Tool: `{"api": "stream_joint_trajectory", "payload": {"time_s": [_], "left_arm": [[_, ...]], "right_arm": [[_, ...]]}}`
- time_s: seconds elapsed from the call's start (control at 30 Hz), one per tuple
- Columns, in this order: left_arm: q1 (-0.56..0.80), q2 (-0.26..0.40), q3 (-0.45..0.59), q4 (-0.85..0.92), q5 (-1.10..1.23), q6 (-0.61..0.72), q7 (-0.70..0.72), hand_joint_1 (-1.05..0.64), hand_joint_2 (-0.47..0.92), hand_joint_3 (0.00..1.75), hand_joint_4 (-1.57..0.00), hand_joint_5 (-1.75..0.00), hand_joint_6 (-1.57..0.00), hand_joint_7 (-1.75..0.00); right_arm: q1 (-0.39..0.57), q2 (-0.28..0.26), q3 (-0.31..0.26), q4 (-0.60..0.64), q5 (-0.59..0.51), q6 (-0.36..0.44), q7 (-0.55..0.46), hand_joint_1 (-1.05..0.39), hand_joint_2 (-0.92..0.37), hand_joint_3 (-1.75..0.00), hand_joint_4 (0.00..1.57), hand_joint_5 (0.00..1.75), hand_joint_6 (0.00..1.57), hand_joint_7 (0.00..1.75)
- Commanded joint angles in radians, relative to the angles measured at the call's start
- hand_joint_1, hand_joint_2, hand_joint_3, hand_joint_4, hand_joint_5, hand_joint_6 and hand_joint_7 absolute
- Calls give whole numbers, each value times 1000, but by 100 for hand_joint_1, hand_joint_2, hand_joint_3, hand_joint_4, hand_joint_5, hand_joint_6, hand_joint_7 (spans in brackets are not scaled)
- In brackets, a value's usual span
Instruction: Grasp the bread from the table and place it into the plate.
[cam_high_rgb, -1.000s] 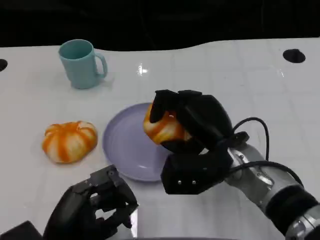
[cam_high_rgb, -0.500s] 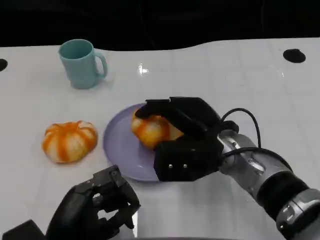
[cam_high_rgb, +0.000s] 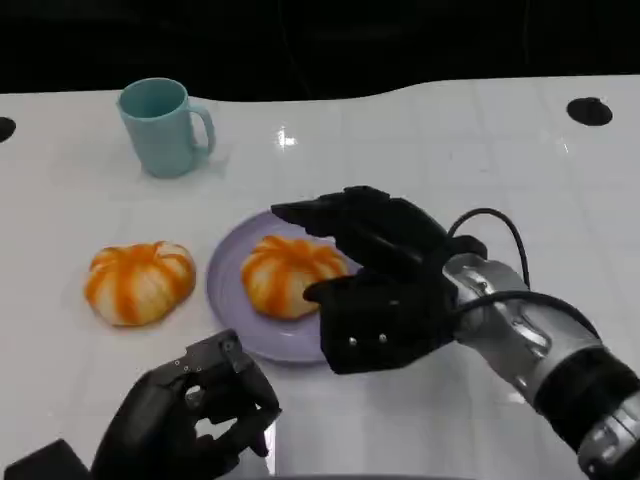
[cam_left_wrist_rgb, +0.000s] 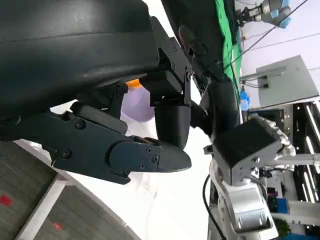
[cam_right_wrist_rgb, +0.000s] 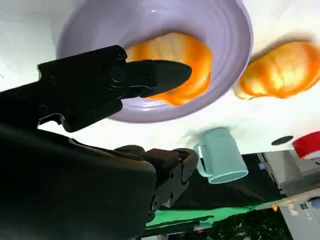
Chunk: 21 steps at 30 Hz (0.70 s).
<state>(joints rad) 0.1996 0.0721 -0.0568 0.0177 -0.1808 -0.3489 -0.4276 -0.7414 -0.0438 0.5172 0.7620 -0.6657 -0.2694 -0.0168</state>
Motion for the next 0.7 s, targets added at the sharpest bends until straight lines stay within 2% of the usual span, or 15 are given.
{"api": "stream_joint_trajectory", "payload": {"time_s": [0.03,0.2,0.37,0.47,0.7], "left_arm": [[2,6,2,-5,-3,-5,7,-52,92,32,-67,-175,-58,-155],[0,5,3,-2,-3,-5,7,-52,92,32,-67,-175,-58,-155],[-1,7,5,0,3,-9,9,-54,92,32,-67,-175,-58,-155],[-3,10,7,2,1,-7,5,-54,92,32,-67,-175,-58,-155],[-7,10,11,7,-11,1,2,-53,92,30,-68,-175,-60,-153]], "right_arm": [[72,-73,-12,-130,11,-26,15,-71,-92,-34,0,35,22,1],[162,-147,-36,-281,23,-49,33,-70,-92,-33,0,40,23,1],[291,-230,-85,-449,47,-80,41,-68,-92,-32,0,53,26,3],[372,-263,-124,-527,89,-106,41,-66,-92,-29,0,60,29,4],[528,-314,-204,-658,108,-154,10,-62,-92,-26,12,71,37,8]]}}
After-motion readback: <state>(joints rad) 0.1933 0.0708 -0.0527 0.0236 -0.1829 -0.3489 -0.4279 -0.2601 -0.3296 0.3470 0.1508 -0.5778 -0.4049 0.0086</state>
